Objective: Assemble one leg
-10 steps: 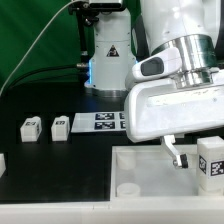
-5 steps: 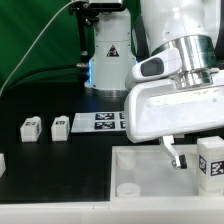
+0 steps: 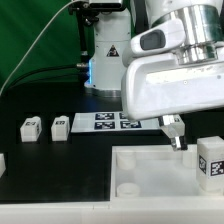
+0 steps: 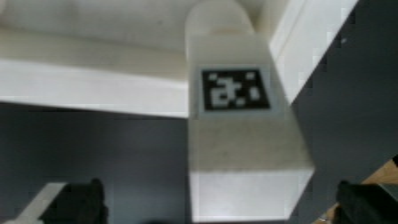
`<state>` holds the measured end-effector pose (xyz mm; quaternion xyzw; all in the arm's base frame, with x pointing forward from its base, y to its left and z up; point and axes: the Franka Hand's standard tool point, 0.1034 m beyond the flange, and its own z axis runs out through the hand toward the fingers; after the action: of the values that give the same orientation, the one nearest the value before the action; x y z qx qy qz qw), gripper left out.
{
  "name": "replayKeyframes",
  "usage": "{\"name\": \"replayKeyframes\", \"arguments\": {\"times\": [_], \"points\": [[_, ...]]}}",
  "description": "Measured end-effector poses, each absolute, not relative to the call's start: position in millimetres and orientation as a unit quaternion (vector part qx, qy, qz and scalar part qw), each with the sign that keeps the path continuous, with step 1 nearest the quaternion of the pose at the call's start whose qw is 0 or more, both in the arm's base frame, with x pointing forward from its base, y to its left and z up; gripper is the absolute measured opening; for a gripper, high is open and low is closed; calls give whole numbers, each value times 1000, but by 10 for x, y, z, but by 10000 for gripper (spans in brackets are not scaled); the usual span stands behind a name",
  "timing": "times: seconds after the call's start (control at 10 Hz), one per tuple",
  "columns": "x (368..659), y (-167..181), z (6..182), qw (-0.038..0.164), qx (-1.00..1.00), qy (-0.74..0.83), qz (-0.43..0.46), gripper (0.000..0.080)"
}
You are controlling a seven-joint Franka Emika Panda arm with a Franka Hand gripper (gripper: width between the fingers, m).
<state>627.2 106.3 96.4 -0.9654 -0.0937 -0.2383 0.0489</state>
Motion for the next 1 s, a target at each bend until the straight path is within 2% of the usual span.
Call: {"name": "replayKeyframes", "arguments": {"times": [0.1,0.2,0.6,0.8,0.9,1.0], "points": [[6284,1087,933,52,-972,-97,-208,649],[6251,1114,875,58,-984,-98,-141,649],[6246,1138,807,74,-991,-101,36,649],[6296,1130,785,75,-992,-100,29,649],[6296,1135,786,75,-992,-101,29,563],[6296,1135,784,75,-992,-101,29,427]]}}
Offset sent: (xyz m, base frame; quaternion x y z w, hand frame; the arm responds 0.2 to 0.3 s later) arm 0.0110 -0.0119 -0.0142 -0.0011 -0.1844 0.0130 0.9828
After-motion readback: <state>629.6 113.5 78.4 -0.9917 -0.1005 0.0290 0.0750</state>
